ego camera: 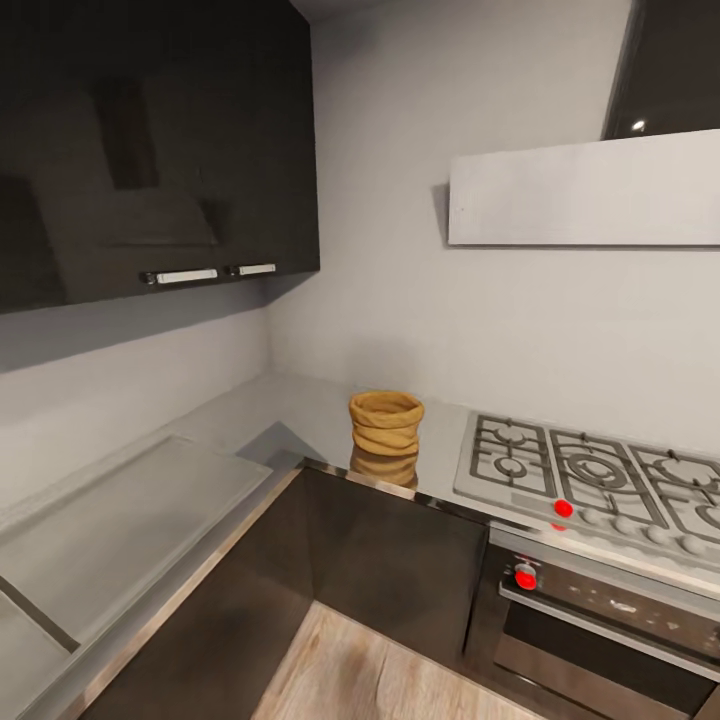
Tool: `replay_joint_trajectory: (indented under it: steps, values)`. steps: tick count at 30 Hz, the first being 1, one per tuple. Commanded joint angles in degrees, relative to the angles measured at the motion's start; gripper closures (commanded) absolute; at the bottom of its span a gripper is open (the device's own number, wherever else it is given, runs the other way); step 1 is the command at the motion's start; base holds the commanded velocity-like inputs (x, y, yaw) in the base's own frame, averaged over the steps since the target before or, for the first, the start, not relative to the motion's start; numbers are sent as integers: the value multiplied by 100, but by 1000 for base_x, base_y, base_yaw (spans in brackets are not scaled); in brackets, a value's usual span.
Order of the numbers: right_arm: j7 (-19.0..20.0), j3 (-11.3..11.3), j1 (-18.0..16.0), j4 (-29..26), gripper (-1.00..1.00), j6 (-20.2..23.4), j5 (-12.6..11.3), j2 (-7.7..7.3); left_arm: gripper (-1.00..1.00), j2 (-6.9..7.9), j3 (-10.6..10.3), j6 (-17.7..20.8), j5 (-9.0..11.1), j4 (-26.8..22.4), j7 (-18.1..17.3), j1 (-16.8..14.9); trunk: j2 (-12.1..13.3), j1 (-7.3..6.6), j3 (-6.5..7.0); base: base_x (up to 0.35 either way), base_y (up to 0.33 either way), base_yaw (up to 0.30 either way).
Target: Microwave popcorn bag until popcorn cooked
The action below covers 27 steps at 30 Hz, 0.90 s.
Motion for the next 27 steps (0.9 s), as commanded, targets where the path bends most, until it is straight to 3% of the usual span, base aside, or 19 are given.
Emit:
replay_joint_trajectory:
  steps: [1,16,18,22,27]
  values:
    - [32,-47,-9,-117,-100,-43,18,-3,-100,-2,25,31,0,-16,0,1,-9,2,-11,0,0,0]
    - [31,-54,-10,-4292,-100,91,22,-13,-100,-48,25,25,0,-16,0,1,-9,2,-11,0,0,0]
    - [33,-55,-10,-4670,-100,404,22,-13,-100,-55,25,26,0,-16,0,1,-9,2,-11,0,0,0]
    - [37,-55,-10,-5779,-100,1654,15,-13,-100,-70,25,32,0,-16,0,1,-9,2,-11,0,0,0]
    - [34,-57,-10,-7082,-100,2658,10,-13,-100,-78,25,34,0,-16,0,1,-9,2,-11,0,0,0]
